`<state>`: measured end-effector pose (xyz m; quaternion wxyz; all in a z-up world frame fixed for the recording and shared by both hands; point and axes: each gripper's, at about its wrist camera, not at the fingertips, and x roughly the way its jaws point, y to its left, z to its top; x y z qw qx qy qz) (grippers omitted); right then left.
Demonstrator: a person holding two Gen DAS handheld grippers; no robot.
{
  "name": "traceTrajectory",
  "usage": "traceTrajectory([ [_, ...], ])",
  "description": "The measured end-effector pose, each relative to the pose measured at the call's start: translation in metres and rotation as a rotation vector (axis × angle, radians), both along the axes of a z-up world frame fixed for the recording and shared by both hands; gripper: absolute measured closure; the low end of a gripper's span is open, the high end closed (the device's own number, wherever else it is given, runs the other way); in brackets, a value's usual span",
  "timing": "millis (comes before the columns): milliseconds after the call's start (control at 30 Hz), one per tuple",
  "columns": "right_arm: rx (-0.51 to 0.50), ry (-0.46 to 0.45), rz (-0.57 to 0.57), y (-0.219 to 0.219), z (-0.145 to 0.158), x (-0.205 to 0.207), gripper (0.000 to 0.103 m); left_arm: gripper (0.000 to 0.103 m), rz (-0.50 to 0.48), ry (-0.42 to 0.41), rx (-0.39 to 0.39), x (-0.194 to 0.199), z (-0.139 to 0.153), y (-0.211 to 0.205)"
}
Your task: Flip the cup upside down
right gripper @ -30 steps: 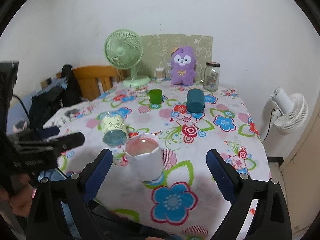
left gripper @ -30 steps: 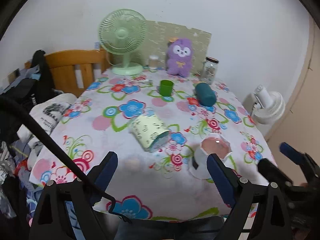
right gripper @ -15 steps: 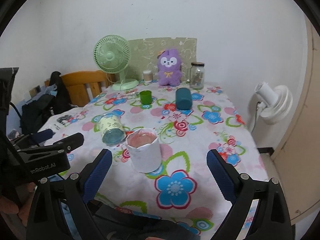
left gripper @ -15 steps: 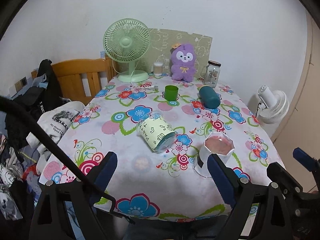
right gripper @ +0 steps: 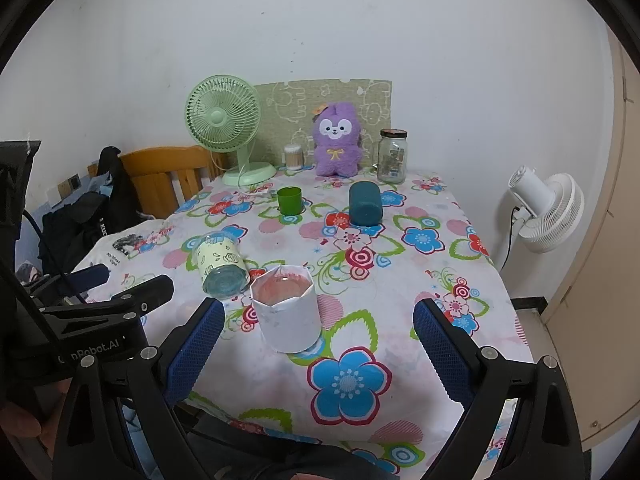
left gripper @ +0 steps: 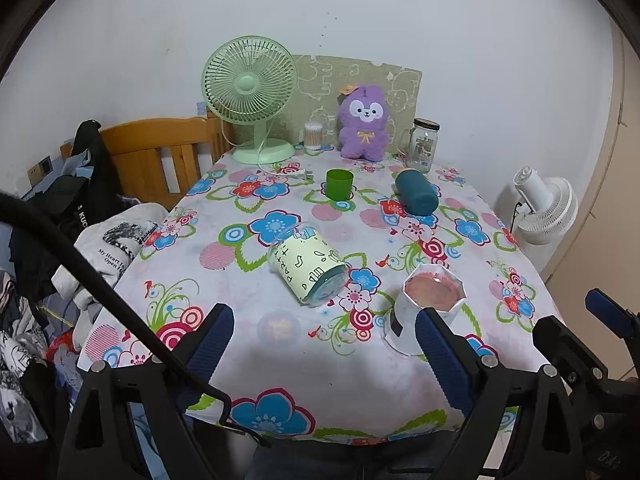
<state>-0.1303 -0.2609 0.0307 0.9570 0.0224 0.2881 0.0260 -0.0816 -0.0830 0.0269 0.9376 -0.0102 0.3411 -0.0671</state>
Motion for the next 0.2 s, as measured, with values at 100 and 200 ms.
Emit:
traceTrajectory([
  [100,0.001,0.0,0.002,-0.0003,0.0001,0.0,0.006,0.009,0.004,-0.01,-0.001,-0.0002,0.0002,0.0015],
  [200,-0.002,-0.001,0.006,0.0007,0.0001,0.0009,0.006,0.008,0.007,-0.012,0.001,0.0006,0.0006,0.0026],
])
